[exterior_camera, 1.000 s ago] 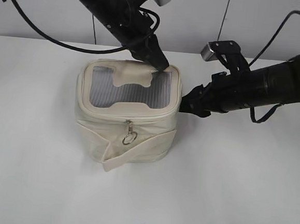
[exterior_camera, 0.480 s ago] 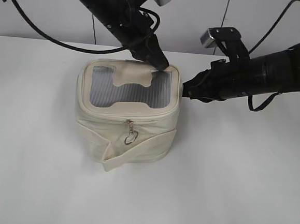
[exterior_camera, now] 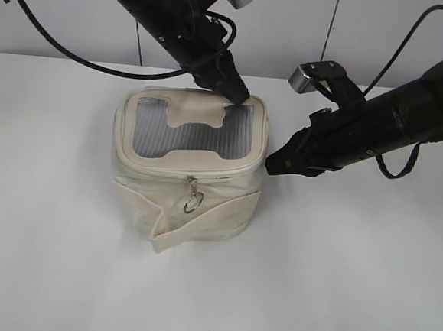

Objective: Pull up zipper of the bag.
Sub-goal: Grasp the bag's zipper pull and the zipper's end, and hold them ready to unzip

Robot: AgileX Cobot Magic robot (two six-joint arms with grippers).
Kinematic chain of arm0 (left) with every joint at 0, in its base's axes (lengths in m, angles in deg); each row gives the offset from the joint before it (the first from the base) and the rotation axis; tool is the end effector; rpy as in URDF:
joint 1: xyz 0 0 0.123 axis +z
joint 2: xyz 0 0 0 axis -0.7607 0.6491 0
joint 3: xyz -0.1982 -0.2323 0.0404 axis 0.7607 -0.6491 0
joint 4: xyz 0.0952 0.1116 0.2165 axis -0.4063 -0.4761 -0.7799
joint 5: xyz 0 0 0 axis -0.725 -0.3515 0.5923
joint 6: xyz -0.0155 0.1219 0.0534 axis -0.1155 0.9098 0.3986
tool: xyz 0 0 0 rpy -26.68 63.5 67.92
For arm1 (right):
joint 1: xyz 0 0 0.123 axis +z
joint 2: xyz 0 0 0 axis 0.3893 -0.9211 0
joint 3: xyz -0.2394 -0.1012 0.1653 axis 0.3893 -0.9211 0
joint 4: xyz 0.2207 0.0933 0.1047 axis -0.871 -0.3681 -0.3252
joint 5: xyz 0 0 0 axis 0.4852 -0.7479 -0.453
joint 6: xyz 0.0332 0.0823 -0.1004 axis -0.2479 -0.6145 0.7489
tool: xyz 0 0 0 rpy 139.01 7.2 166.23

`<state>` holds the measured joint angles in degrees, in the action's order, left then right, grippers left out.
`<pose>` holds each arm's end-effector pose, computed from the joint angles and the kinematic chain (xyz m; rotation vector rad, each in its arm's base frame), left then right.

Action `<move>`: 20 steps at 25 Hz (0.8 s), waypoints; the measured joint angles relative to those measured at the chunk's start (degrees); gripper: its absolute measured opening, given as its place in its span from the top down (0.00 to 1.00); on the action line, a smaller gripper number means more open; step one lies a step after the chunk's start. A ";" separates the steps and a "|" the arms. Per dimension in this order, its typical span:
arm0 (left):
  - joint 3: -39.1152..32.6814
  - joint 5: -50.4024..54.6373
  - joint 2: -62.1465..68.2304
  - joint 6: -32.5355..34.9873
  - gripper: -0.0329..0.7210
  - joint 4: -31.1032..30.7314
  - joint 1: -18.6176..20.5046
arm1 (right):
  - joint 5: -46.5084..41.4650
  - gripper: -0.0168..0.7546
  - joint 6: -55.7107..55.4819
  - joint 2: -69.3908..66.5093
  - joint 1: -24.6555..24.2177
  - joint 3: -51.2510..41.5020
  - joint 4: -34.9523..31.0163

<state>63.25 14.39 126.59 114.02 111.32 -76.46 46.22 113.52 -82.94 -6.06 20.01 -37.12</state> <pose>0.4298 -0.3025 0.2093 1.5302 2.0667 -0.7255 0.3595 0.1772 0.1357 -0.8831 2.3708 0.6645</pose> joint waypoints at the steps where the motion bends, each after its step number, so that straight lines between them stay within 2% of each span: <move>1: 0.00 0.00 0.00 -0.13 0.89 0.00 0.00 | -0.23 0.97 -1.17 0.23 0.00 0.01 0.23; 4: 0.00 -0.05 0.00 -0.26 0.89 -0.06 0.00 | -0.23 0.93 -3.58 0.36 0.00 -0.03 0.29; 6: 0.00 -0.05 0.00 -0.59 0.89 -0.06 0.00 | 0.00 0.80 -4.23 0.36 0.00 -0.05 0.29; 8: 0.00 -0.05 0.00 -0.73 0.89 -0.06 0.00 | 0.80 0.62 -4.64 0.36 0.00 -0.10 0.17; 10: 0.00 -0.06 0.00 -0.73 0.89 -0.12 0.00 | 1.96 0.52 -4.75 0.31 0.00 -0.10 -0.82; 12: 0.00 -0.11 0.00 -0.73 0.89 -0.12 0.00 | 3.21 0.49 -4.75 -0.06 0.00 -0.10 -1.89; 20: 0.00 -0.54 0.00 -0.79 0.89 -0.48 0.00 | 7.75 0.49 0.92 -3.14 1.92 2.04 -8.61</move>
<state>63.25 13.86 126.59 113.23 110.84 -76.46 53.96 114.44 -86.08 -4.14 22.06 -45.73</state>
